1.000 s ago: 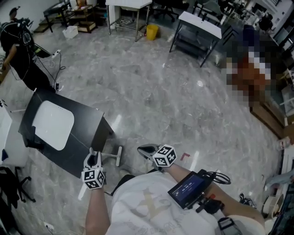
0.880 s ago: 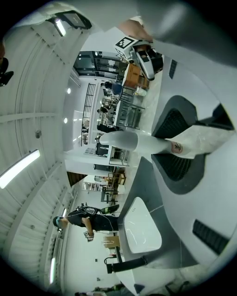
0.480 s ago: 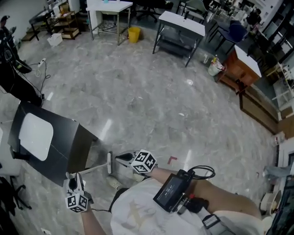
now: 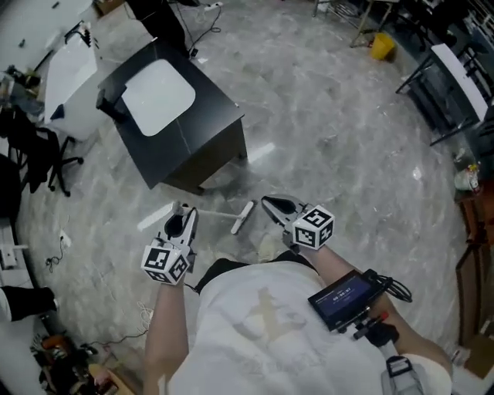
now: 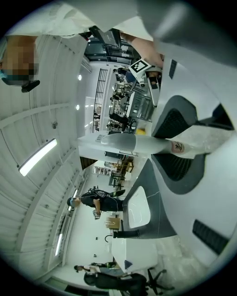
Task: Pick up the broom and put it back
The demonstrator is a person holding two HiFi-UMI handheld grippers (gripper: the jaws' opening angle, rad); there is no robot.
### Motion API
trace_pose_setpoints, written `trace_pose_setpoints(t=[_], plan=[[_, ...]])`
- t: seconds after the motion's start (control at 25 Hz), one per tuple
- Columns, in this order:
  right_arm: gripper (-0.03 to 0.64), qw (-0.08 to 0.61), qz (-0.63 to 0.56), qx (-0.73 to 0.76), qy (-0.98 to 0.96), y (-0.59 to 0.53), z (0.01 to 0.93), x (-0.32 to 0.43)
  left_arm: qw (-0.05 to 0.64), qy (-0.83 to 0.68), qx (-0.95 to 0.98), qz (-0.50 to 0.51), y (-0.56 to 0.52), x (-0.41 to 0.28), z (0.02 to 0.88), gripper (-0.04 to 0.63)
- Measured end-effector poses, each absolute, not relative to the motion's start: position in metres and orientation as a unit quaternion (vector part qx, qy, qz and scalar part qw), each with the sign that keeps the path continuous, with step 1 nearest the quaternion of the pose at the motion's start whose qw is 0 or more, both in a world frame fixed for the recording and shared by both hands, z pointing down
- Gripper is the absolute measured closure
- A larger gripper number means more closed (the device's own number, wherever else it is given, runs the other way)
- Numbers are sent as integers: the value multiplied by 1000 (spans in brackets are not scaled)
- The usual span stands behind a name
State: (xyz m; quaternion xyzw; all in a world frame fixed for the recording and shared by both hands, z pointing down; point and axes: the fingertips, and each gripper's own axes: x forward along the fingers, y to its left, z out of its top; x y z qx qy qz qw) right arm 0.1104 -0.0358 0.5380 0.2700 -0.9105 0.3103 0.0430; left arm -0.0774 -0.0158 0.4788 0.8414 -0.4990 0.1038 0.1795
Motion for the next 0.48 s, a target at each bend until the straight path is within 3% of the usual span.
trace_pose_setpoints(t=[0.48], plan=[[601, 71, 265, 216, -937, -2, 526, 34, 151, -545, 818, 103, 55, -128, 467, 486]])
